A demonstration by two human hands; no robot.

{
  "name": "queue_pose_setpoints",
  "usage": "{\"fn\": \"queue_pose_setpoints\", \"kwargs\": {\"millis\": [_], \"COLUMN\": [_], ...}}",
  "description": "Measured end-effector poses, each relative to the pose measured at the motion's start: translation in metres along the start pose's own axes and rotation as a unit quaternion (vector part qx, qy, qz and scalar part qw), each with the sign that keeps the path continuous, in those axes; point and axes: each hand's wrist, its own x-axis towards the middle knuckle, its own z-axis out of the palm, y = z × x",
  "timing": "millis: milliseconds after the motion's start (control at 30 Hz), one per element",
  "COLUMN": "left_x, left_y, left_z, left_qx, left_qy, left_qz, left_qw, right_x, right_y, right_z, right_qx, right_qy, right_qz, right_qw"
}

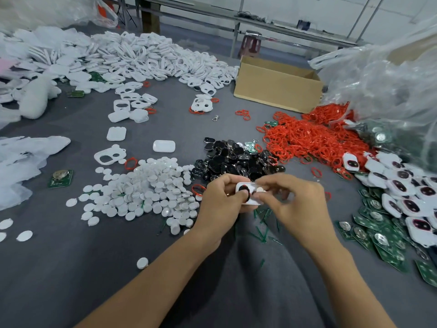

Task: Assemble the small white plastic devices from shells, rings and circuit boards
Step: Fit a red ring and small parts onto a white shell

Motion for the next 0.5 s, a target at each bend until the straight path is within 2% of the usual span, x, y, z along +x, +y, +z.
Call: {"fn": "queue_pose_setpoints", "kwargs": {"millis": [200,500], "left_x": [0.0009,-0.0002], "left_y": [0.0024,0.0046], "left_z": [-0.0015,-0.0013], "left_qx": [-0.014,-0.016], "left_qy": [-0.018,-0.041], "left_qz": [-0.01,-0.012], "left_qw": [1.0,0.999], "right_x": [-0.0027,-0.0011], "right_y": [0.0003,0.0042], "right_z": [0.0074,0.0058], "right_qx": [-0.068,-0.038], "right_qy": [0.001,-0.02], "right_qz": [-0.043,0.008], "right_qw": [0.997,0.999]}}
